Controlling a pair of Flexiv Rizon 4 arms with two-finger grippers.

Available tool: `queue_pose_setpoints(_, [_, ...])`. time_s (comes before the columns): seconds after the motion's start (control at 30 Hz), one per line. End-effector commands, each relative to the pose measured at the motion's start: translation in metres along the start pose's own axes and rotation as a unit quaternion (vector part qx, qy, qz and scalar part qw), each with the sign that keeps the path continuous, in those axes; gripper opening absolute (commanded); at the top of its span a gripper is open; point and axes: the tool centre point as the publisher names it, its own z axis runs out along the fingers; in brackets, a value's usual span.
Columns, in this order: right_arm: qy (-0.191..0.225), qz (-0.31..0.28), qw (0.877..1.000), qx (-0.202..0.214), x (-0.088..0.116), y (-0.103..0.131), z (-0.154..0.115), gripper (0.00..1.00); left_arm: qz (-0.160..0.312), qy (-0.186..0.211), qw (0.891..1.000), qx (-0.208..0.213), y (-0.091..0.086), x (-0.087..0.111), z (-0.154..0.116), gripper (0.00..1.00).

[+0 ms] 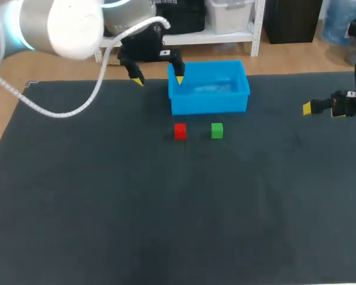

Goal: Use the left arm to pick the red cube and place it into the blue plastic box first, then use the right arm to grasp the green cube and put it into the same blue plastic box after the first action is fully finished.

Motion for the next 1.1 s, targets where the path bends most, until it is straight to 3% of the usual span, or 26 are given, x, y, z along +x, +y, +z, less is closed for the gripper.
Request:
queue_pose_setpoints(0.03, [0.0,0.0,1.0,0.0,0.0,0.0,0.0,1.0,-0.012,0.046,0.998,-0.034,-0.008,-0.011,0.006,1.0])
queue_pose_setpoints(0.63, [0.0,0.0,1.0,0.0,0.0,0.0,0.0,1.0,-0.071,0.089,0.992,-0.057,-0.014,-0.019,0.023,1.0])
queue_pose_setpoints(1.1, [0.0,0.0,1.0,0.0,0.0,0.0,0.0,1.0,-0.08,0.113,0.989,-0.059,-0.024,-0.018,0.039,1.0])
